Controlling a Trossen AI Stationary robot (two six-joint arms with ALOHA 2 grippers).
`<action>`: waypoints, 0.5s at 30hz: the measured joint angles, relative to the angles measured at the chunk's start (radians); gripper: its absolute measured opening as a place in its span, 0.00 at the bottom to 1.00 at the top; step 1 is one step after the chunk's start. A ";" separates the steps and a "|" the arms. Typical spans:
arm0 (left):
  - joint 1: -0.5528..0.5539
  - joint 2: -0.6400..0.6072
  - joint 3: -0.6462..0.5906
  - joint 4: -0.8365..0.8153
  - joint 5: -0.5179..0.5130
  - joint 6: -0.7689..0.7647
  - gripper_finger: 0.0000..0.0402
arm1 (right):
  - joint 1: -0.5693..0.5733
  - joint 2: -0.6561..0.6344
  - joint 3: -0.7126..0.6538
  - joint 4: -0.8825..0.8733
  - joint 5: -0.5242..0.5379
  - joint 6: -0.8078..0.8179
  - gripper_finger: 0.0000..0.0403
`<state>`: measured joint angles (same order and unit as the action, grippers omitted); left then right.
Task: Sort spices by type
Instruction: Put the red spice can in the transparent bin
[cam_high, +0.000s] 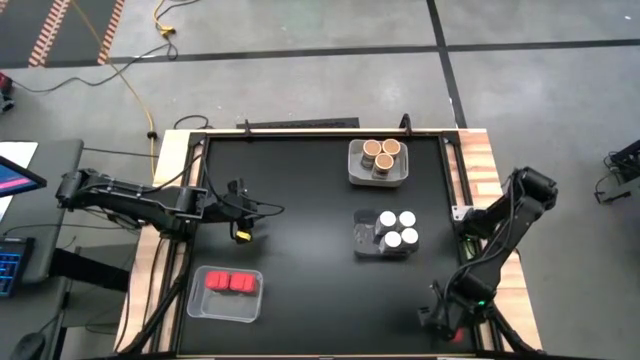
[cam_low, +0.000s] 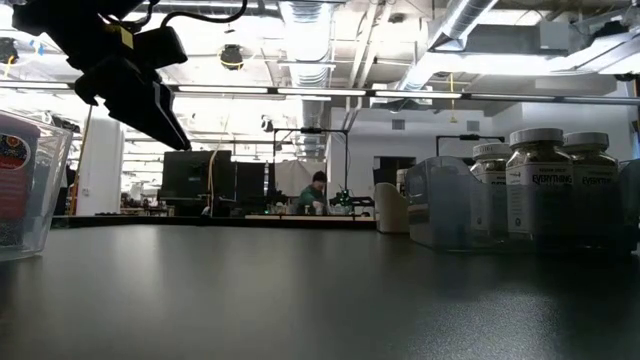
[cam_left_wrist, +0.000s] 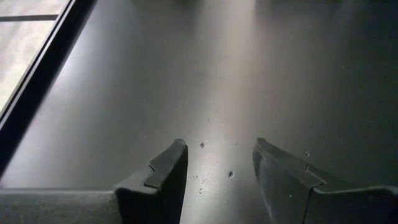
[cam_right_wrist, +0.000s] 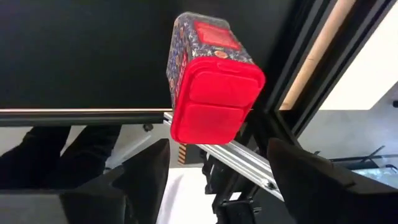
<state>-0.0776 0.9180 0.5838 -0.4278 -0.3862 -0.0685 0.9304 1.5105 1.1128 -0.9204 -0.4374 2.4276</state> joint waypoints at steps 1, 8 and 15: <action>0.000 0.000 0.000 0.000 0.000 0.000 0.42 | 0.000 0.000 -0.010 0.020 0.000 0.000 0.75; 0.000 0.000 0.000 0.000 0.000 0.004 0.42 | -0.002 0.001 -0.038 0.071 0.039 0.005 0.75; 0.000 0.000 0.000 0.000 0.000 0.018 0.42 | -0.001 0.001 -0.038 0.068 0.053 0.006 0.76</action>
<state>-0.0777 0.9180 0.5842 -0.4278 -0.3859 -0.0505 0.9298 1.5112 1.0748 -0.8522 -0.3846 2.4336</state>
